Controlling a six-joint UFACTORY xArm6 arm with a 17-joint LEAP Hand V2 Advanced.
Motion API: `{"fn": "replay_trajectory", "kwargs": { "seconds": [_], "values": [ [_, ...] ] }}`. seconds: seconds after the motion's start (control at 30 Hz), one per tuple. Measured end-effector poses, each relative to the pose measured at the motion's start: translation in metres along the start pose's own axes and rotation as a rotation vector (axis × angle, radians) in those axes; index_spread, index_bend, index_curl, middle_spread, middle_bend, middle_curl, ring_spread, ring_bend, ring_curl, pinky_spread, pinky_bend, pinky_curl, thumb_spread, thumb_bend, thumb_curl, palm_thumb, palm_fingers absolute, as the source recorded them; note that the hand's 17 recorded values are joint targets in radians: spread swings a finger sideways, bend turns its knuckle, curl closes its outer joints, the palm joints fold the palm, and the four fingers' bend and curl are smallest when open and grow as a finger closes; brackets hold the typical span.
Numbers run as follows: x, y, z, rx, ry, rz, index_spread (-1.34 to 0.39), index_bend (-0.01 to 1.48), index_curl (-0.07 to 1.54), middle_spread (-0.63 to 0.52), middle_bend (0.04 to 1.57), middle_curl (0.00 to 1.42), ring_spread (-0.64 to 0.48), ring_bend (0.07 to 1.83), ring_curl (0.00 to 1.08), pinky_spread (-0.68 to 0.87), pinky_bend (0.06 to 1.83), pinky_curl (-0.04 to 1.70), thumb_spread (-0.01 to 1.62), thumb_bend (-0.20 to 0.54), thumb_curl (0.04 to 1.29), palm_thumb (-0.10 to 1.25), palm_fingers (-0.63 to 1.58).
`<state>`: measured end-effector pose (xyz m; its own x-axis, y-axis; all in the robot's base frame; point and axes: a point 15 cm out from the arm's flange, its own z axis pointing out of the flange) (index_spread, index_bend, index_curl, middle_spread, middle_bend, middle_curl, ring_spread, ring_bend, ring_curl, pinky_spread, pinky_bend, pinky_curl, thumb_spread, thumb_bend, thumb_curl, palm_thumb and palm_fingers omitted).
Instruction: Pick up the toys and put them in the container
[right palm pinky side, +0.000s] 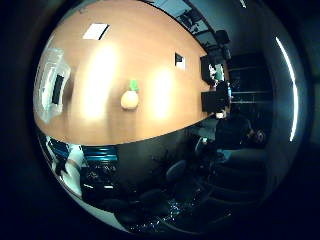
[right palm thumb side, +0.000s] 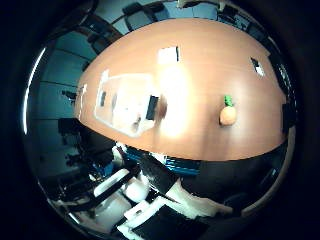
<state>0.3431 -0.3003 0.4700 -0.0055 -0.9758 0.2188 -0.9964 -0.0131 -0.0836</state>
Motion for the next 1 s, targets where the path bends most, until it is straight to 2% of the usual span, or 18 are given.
{"fn": "replay_trajectory", "kwargs": {
  "seconds": [0.4,1.0],
  "values": [
    [0.068,0.004,0.131,-0.109,-0.073,0.104,-0.4,0.16,0.27,-0.02,0.25,0.33,0.17,0.43,0.22,0.47,0.52,0.27,1.05,-0.025,0.26,0.36,0.2],
    [0.062,0.013,0.28,-0.281,-0.211,0.215,-0.38,0.15,0.26,0.04,0.21,0.34,0.19,0.4,0.22,0.47,0.51,0.27,1.05,-0.025,0.26,0.37,0.15]
  ]
}}
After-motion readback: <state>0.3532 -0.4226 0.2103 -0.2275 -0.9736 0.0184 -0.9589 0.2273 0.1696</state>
